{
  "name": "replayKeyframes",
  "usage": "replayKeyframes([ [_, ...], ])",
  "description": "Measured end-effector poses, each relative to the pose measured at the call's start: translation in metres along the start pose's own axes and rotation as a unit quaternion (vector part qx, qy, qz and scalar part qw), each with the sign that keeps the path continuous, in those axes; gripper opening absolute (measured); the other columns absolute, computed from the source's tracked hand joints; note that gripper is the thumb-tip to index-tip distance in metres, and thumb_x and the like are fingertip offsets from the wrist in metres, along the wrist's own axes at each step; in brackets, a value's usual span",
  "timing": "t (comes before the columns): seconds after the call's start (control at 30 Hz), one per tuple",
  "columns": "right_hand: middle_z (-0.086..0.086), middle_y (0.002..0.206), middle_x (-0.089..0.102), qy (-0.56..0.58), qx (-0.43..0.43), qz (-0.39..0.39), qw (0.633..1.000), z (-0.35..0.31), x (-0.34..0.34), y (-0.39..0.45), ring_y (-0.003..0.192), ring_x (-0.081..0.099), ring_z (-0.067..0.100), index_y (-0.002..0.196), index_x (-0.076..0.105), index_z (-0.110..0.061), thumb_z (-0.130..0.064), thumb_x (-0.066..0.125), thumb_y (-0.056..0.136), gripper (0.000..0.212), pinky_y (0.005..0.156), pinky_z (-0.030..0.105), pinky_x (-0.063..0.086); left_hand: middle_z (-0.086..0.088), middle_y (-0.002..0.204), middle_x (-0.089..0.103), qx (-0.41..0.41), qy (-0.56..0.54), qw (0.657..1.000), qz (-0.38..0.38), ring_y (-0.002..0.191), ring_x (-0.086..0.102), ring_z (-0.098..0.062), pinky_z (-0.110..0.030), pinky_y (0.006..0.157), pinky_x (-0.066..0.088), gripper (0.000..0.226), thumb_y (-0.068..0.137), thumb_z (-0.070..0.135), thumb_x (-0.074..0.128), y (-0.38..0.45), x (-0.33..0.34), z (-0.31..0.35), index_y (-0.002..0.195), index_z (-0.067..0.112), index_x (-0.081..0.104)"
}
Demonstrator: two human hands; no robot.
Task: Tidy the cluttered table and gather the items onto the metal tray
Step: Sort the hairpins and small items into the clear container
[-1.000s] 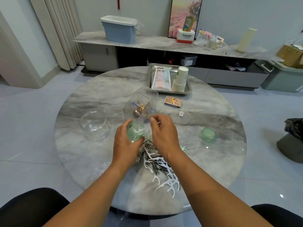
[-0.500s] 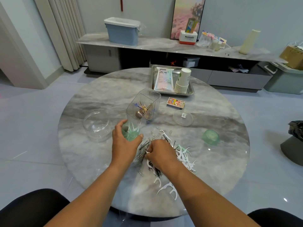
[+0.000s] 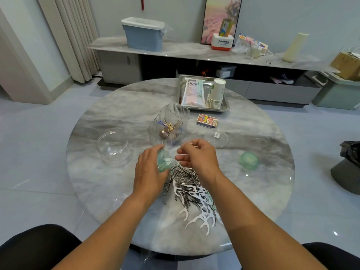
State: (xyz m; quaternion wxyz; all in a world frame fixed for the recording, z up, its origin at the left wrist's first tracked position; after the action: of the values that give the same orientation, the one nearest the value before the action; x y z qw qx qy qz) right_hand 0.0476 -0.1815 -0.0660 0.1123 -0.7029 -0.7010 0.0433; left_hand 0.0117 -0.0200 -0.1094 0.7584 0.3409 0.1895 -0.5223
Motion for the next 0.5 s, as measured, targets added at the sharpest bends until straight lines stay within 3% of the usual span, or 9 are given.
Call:
replayKeyframes([
  [0.07, 0.001, 0.073, 0.070, -0.100, -0.035, -0.024, 0.994, -0.001, 0.007, 0.001, 0.060, 0.063, 0.007, 0.085, 0.069, -0.011, -0.012, 0.072, 0.089, 0.005, 0.055, 0.020, 0.049, 0.015, 0.124, 0.050, 0.001, -0.021, 1.000, 0.003, 0.115, 0.044, -0.007, -0.026, 0.092, 0.040, 0.079, 0.071, 0.014, 0.088, 0.000, 0.000, 0.001, 0.137, 0.030, 0.049],
  [0.17, 0.004, 0.077, 0.074, -0.211, -0.068, -0.066, 0.973, 0.005, 0.016, -0.001, 0.065, 0.062, 0.009, 0.084, 0.077, -0.015, -0.030, 0.072, 0.091, 0.018, 0.066, 0.027, 0.050, 0.021, 0.120, 0.045, -0.005, -0.061, 0.998, -0.004, 0.113, 0.045, -0.004, -0.021, 0.087, 0.038, 0.078, 0.073, 0.017, 0.085, -0.001, 0.000, 0.002, 0.136, 0.038, 0.045],
  [0.27, 0.001, 0.073, 0.070, -0.272, -0.117, -0.027, 0.955, 0.004, 0.016, -0.004, 0.062, 0.060, 0.010, 0.088, 0.077, -0.024, -0.047, 0.065, 0.093, 0.026, 0.062, 0.027, 0.048, 0.016, 0.121, 0.050, -0.031, -0.111, 0.993, 0.010, 0.113, 0.050, -0.006, -0.019, 0.089, 0.040, 0.077, 0.071, 0.016, 0.086, 0.000, -0.003, -0.001, 0.132, 0.041, 0.045],
  [0.37, -0.009, 0.065, 0.063, -0.264, -0.128, 0.054, 0.954, 0.001, -0.003, -0.003, 0.057, 0.054, -0.001, 0.087, 0.073, -0.024, -0.036, 0.064, 0.096, 0.017, 0.057, 0.020, 0.043, 0.009, 0.125, 0.052, -0.088, -0.123, 0.988, 0.034, 0.110, 0.054, -0.010, -0.019, 0.087, 0.041, 0.074, 0.072, 0.016, 0.088, 0.001, -0.007, -0.012, 0.130, 0.033, 0.045],
  [0.5, -0.009, 0.072, 0.066, -0.414, -0.014, -0.013, 0.910, 0.021, -0.022, -0.001, 0.069, 0.064, 0.014, 0.077, 0.069, -0.022, -0.020, 0.069, 0.091, 0.014, 0.069, 0.035, 0.058, 0.001, 0.128, 0.054, -0.177, -0.172, 0.968, 0.049, 0.106, 0.062, -0.019, -0.024, 0.080, 0.047, 0.072, 0.076, 0.015, 0.087, -0.006, -0.008, -0.031, 0.128, 0.029, 0.039],
])
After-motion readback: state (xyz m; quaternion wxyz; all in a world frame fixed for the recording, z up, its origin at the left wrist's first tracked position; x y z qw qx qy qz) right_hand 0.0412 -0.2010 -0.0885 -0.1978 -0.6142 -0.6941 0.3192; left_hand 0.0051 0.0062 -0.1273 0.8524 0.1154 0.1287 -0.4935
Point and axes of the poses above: each hand's wrist, its own y-axis towards the middle knuckle, its own x-axis out of the palm, z = x × y, the point moved 6 cm from there along y, towards the middle knuckle
